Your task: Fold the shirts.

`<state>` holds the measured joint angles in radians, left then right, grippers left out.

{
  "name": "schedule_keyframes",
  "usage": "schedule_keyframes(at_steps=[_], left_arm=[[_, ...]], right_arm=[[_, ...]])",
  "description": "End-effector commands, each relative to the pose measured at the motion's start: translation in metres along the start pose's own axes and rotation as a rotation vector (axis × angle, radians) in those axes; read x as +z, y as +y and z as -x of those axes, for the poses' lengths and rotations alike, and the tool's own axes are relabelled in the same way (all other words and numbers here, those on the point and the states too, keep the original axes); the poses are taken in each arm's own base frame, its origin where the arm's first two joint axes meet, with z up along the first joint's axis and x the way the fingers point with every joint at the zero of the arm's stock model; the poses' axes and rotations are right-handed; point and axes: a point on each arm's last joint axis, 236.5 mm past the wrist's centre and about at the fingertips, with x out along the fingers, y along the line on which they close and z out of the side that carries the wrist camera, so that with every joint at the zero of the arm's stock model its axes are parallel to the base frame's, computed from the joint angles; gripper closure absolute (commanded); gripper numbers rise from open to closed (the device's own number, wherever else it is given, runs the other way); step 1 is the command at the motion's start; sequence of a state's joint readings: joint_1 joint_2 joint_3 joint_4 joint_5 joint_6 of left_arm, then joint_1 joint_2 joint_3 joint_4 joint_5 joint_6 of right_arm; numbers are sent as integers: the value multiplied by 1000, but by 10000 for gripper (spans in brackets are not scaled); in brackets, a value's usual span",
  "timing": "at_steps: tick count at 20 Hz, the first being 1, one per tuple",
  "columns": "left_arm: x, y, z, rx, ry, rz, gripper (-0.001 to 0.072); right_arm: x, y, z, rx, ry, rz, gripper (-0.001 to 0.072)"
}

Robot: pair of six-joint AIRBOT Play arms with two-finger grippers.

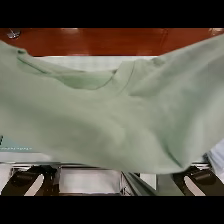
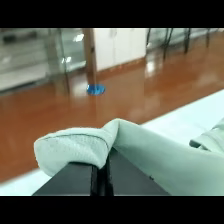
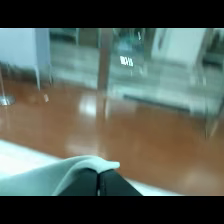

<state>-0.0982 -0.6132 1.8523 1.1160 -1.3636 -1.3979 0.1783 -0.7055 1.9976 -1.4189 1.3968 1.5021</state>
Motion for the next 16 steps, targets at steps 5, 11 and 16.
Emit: schedule_keyframes(at_steps=[5, 11, 16], left_arm=[[-166, 61, -112, 64, 380, 232, 680], [-294, 132, -229, 193, 458, 389, 679], [-364, 195, -302, 329, 441, 487, 679]], right_arm=[[-171, -47, -118, -143, 507, -101, 691], [-278, -68, -262, -156, 692, -188, 691], [-337, -80, -355, -52, 719, -409, 691]])
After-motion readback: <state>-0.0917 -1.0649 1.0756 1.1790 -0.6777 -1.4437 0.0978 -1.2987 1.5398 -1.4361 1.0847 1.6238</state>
